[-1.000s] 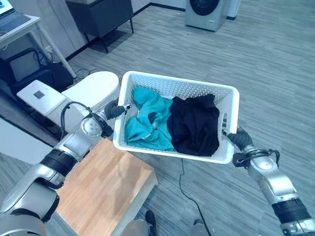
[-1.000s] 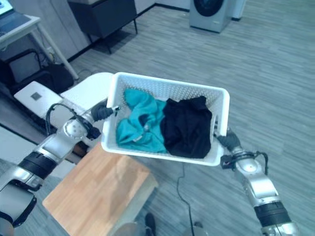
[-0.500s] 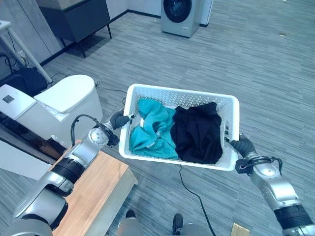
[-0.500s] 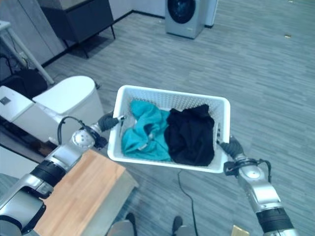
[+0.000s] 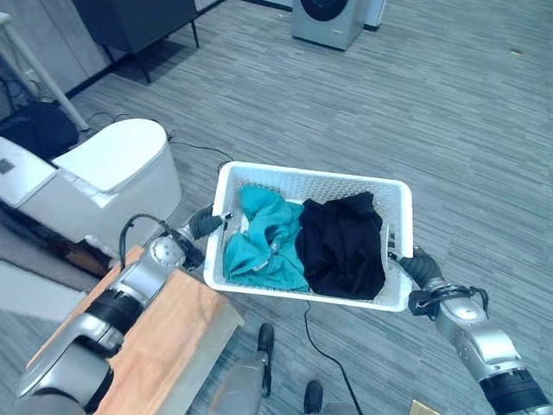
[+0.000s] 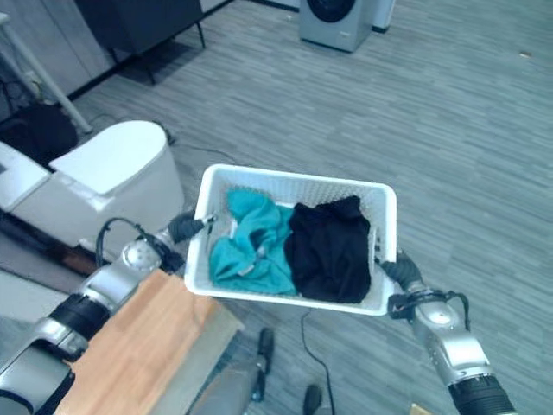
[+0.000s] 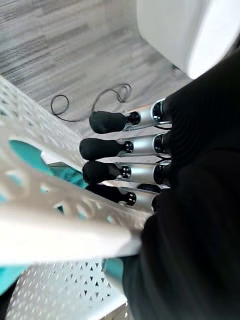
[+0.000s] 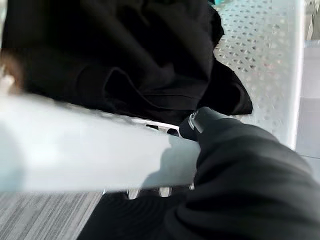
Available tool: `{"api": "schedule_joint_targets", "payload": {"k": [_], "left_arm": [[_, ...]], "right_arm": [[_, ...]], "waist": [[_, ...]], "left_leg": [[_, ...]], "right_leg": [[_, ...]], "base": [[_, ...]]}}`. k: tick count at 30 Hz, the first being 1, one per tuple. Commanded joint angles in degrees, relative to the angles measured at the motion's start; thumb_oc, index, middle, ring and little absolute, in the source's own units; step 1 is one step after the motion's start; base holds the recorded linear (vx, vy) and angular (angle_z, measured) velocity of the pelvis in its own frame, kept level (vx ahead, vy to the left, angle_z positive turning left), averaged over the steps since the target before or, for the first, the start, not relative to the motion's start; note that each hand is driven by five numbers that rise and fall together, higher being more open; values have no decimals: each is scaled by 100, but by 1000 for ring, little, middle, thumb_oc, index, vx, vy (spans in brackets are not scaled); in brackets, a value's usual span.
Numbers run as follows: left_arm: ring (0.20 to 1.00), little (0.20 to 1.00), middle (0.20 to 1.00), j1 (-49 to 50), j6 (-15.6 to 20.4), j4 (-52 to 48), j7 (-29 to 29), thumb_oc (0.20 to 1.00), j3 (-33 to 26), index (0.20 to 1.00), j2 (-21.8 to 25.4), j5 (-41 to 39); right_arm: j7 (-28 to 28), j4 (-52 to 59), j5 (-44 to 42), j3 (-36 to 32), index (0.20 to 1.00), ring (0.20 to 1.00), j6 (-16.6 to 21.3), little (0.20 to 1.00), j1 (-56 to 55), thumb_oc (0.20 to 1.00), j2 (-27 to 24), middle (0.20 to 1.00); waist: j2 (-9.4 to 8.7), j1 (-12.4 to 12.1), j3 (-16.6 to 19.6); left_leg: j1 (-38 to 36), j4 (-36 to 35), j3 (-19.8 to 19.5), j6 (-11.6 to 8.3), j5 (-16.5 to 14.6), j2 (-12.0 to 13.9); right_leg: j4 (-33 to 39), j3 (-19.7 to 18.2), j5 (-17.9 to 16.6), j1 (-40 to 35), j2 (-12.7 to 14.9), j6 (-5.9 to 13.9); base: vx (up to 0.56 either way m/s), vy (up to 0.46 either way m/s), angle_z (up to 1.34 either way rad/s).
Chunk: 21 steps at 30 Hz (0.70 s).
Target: Grab the laundry basket,head to the washer,open it,put in the laundry and shut it.
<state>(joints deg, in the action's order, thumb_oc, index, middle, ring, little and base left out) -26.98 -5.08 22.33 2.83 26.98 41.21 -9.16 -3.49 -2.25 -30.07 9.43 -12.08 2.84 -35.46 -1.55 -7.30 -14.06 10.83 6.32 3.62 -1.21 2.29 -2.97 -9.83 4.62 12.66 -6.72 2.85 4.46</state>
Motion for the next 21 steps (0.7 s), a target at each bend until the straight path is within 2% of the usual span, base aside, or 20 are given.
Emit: {"api": "schedule_joint_targets", "payload": {"k": [1, 3, 4, 5, 6, 7, 10, 11, 12, 13, 14, 15, 16, 17, 18, 20, 21], "left_arm": [[200, 200, 200, -248, 83, 161, -395, 200, -940, 200, 847, -115], [200, 200, 200, 72, 57, 53, -379, 200, -1181, 200, 812, 5], [200, 200, 200, 206, 40, 22, -390, 200, -1281, 200, 805, 35], [200, 200, 200, 218, 39, 17, -389, 200, -1297, 200, 802, 38], [200, 200, 200, 78, 26, 89, -411, 200, -1226, 200, 772, 85], [200, 200, 200, 61, 27, 97, -413, 200, -1214, 200, 768, 84], [200, 200, 200, -394, -8, 208, -382, 200, -845, 200, 645, 198], [200, 200, 200, -644, 10, 303, -409, 200, -733, 200, 614, 247], [200, 200, 200, -672, 17, 325, -413, 200, -707, 200, 606, 243], [200, 200, 200, -852, 25, 414, -431, 200, -612, 200, 585, 227], [200, 200, 200, -960, 43, 525, -506, 200, -558, 200, 559, 185], [200, 200, 200, -971, 50, 539, -510, 200, -550, 200, 553, 180], [200, 200, 200, -1002, 75, 655, -517, 200, -550, 200, 630, 158], [200, 200, 200, -1001, 82, 662, -516, 200, -553, 200, 630, 156], [200, 200, 200, -954, 127, 741, -492, 200, -572, 200, 776, 186], [200, 200, 200, -999, 138, 738, -482, 200, -491, 200, 822, 189], [200, 200, 200, -902, 184, 736, -466, 200, -551, 200, 891, 103]], "right_arm": [[157, 243, -249, -756, 200, 200, 548, 200, 281, 200, -87, 200], [235, 168, 26, -679, 200, 200, 412, 200, 405, 200, 69, 200], [256, 85, 225, -699, 200, 200, 385, 200, 494, 200, 148, 200], [257, 79, 228, -689, 200, 200, 388, 200, 504, 200, 143, 200], [140, -5, 264, -831, 200, 200, 417, 200, 492, 200, 185, 200], [140, -4, 263, -840, 200, 200, 418, 200, 491, 200, 183, 200], [-31, -24, 157, -1102, 200, 200, 474, 200, 331, 200, 142, 200], [-55, -35, 103, -1142, 200, 200, 489, 200, 326, 200, 103, 200], [-55, -37, 101, -1153, 200, 200, 490, 200, 321, 200, 104, 200], [-90, -78, 68, -1134, 200, 200, 514, 200, 368, 200, 80, 200], [-115, -79, 45, -1119, 200, 200, 514, 200, 406, 200, 38, 200], [-117, -80, 44, -1121, 200, 200, 513, 200, 408, 200, 32, 200], [-119, -60, 43, -1080, 200, 200, 491, 200, 485, 200, 6, 200], [-120, -61, 43, -1074, 200, 200, 490, 200, 490, 200, 3, 200], [-105, -83, 88, -1026, 200, 200, 466, 200, 568, 200, 8, 200], [-86, -60, 100, -1024, 200, 200, 442, 200, 560, 200, -23, 200], [-18, -70, 92, -957, 200, 200, 419, 200, 573, 200, -7, 200]], "waist": [[-391, -275, 607], [-267, -145, 595], [-3, 3, 569], [-16, 19, 561], [148, 214, 497], [159, 228, 499], [193, 630, 431], [186, 763, 506], [217, 766, 480], [245, 823, 495], [278, 920, 510], [318, 911, 482], [380, 995, 490], [419, 990, 474], [490, 1028, 508], [459, 1036, 575], [458, 1098, 768]], "left_leg": [[445, 262, 46, 378, -67, -282], [36, 185, 96, 518, -289, -144], [-374, 31, 34, 558, -364, 101], [-376, 24, 33, 561, -361, 78], [-742, -93, -73, 437, -409, 211], [-732, -105, -97, 429, -388, 220], [-1038, -76, -383, 174, -523, 255], [-1263, -166, -470, 66, -680, 278], [-1313, -183, -492, 51, -698, 319], [-1455, -206, -549, -5, -820, 352], [-1721, -190, -673, -72, -1044, 377], [-1759, -177, -667, -74, -1083, 417], [-2139, -194, -740, -146, -1332, 516], [-2177, -201, -728, -150, -1358, 559], [-2569, -270, -684, -214, -1494, 700], [-2648, -248, -674, -251, -1514, 720], [-2761, 26, -739, -331, -1227, 905]], "right_leg": [[-890, 79, -997, -319, -306, 513], [-2174, 121, -1774, 163, -146, 953], [-3040, 332, -1854, 664, -139, 987], [-3103, 335, -1820, 690, -111, 987], [-3284, 652, -1449, 1224, 157, 889], [-3268, 682, -1464, 1223, 149, 877], [-2068, 946, -1152, 1519, 353, 615], [-1009, 889, -1048, 1703, 516, 448], [-923, 927, -1064, 1612, 471, 439], [-410, 824, -1177, 1738, 586, 437], [238, 623, -1502, 2003, 854, 548], [320, 640, -1535, 1922, 807, 552], [855, 625, -1862, 2288, 1120, 711], [904, 642, -1878, 2234, 1074, 714], [1121, 764, -2038, 2310, 1137, 808], [1142, 774, -2063, 2176, 1097, 811], [853, 570, -2207, 2058, 867, 705]], "base": [[474, 62, -15], [518, 90, 1], [400, 73, -27], [575, 38, -14], [306, -19, 23], [435, -63, 47], [367, -201, 83], [387, -242, 140], [395, -241, 151], [459, -264, 111], [456, -255, 50], [648, -348, 46], [357, -173, 56], [662, -341, 72], [479, -261, 57], [489, -296, 16], [481, -300, -27]]}}
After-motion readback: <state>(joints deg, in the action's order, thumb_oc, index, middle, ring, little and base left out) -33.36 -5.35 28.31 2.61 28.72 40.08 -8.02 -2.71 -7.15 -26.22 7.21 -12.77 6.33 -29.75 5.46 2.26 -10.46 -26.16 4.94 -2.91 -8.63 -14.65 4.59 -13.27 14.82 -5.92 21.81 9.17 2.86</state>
